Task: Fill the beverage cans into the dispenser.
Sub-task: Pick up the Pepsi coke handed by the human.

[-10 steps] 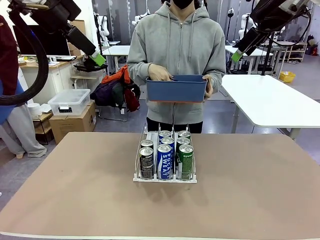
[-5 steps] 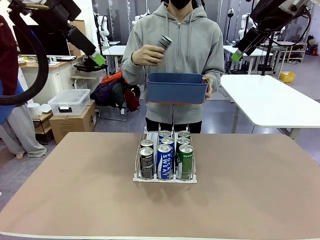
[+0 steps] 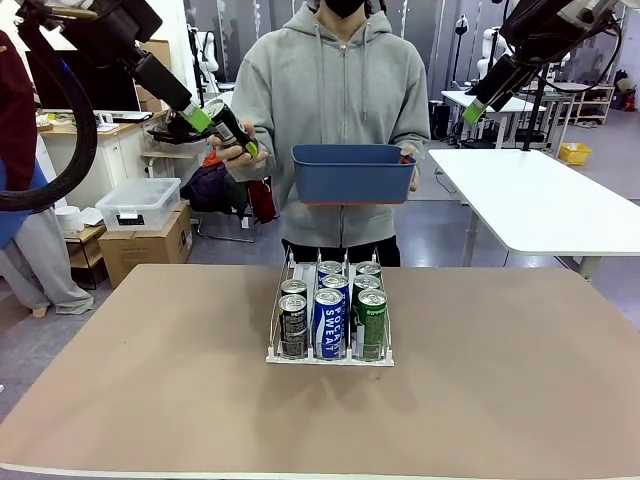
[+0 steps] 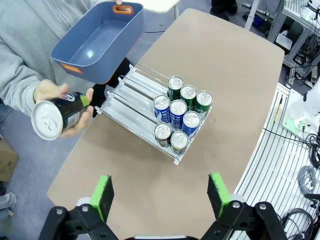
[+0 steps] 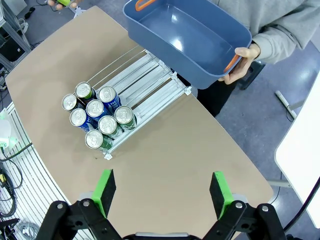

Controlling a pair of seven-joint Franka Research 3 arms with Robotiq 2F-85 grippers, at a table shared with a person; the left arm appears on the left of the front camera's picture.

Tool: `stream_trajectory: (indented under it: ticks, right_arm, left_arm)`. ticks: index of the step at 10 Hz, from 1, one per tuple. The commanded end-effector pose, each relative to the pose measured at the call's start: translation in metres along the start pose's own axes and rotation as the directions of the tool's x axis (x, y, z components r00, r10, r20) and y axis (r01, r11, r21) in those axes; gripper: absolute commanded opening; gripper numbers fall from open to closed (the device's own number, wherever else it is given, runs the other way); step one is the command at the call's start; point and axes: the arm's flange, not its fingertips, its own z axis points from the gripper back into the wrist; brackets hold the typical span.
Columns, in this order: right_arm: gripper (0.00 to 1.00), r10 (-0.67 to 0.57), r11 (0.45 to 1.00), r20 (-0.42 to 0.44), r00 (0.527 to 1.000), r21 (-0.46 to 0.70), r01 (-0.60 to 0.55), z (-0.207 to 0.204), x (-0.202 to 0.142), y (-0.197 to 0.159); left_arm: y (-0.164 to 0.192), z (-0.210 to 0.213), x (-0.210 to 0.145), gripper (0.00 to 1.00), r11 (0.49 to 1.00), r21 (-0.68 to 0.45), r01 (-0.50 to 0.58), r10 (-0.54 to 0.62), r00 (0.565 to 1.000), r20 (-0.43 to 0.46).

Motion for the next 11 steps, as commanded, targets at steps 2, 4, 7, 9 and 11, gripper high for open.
stream_trajectory:
  ticks: [2, 4, 7, 9, 11]
  right_arm:
    - [1.00, 0.000, 1.000, 0.000, 1.000, 0.000, 0.000, 0.0009, -0.0027, 0.0006]
    - [1.00, 0.000, 1.000, 0.000, 1.000, 0.000, 0.000, 0.0009, -0.0027, 0.0006]
    - [1.00, 0.000, 1.000, 0.000, 1.000, 0.000, 0.000, 0.0009, -0.0027, 0.0006]
    - [1.00, 0.000, 1.000, 0.000, 1.000, 0.000, 0.000, 0.0009, -0.0027, 0.0006]
    - [1.00, 0.000, 1.000, 0.000, 1.000, 0.000, 0.000, 0.0009, -0.0027, 0.0006]
  left_arm:
    - [0.0019, 0.0006, -0.0021, 1.00, 1.000, -0.004, -0.007, 0.007, 1.000, 0.000]
    - [0.0019, 0.0006, -0.0021, 1.00, 1.000, -0.004, -0.007, 0.007, 1.000, 0.000]
    - [0.0019, 0.0006, -0.0021, 1.00, 1.000, -0.004, -0.007, 0.007, 1.000, 0.000]
    - [0.0019, 0.0006, -0.0021, 1.00, 1.000, -0.004, -0.007, 0.007, 1.000, 0.000]
    - [0.0019, 0.0006, -0.0021, 1.00, 1.000, -0.004, -0.007, 0.007, 1.000, 0.000]
